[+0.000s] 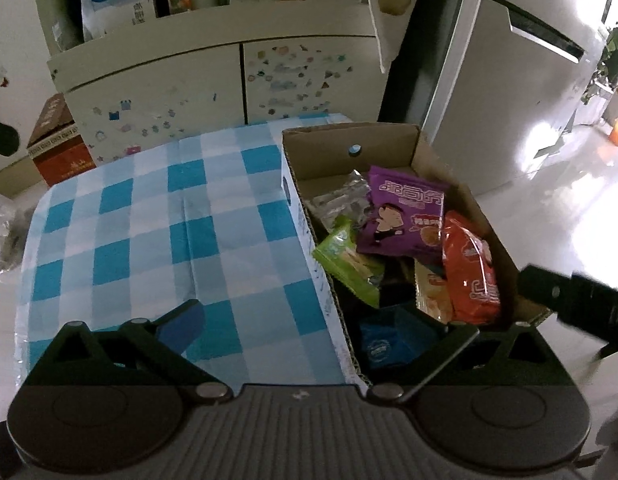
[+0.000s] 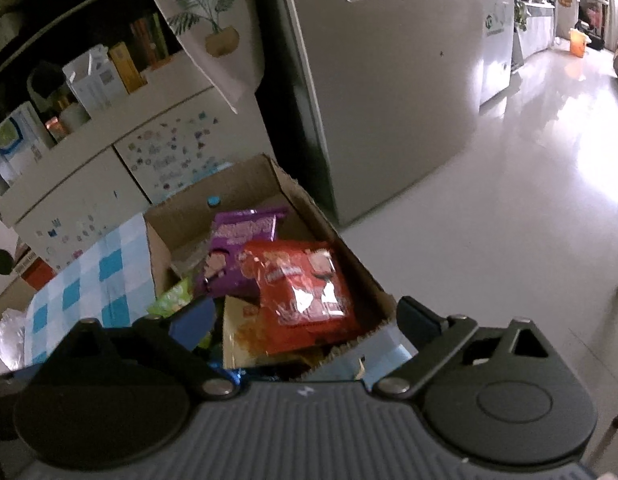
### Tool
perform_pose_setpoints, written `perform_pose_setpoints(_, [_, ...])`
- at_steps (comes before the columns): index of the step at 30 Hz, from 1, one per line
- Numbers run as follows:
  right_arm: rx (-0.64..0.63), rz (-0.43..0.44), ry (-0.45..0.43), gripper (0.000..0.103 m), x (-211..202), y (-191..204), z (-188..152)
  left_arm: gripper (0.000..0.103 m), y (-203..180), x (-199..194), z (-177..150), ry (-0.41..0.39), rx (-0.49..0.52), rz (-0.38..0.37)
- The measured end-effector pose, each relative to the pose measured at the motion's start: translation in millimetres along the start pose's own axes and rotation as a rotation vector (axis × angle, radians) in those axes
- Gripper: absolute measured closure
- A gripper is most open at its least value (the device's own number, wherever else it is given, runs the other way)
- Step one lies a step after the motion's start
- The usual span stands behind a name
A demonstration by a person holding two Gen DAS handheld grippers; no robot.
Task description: Organize snacks
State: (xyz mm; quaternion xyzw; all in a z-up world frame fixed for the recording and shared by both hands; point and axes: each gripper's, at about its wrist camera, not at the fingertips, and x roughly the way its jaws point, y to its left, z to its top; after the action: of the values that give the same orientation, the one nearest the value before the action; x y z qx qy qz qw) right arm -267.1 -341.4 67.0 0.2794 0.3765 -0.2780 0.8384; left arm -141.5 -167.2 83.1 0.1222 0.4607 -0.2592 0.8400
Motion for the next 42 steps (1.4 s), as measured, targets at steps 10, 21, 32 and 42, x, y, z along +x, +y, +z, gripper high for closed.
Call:
perform_pose_setpoints(10, [-0.042, -0.041, 0.027, 0.005, 4, 4, -3, 0.0, -7, 0, 9, -0.001, 0.029, 0.071])
perform_pose_setpoints(21, [-0.085, -0.062, 0.039, 0.005, 9, 13, -5, 0.0, -15, 6, 10, 0.011, 0.067, 0.127])
perform_pose_setpoints(32, [-0.11, -0.091, 0.028, 0.005, 14, 17, -3, 0.0, -21, 8, 14, 0.006, 0.086, 0.191])
perform_pose_setpoints(42, [-0.176, -0.056, 0.043, 0.005, 21, 19, 2, 0.0, -19, 13, 10, 0.027, 0.027, 0.22])
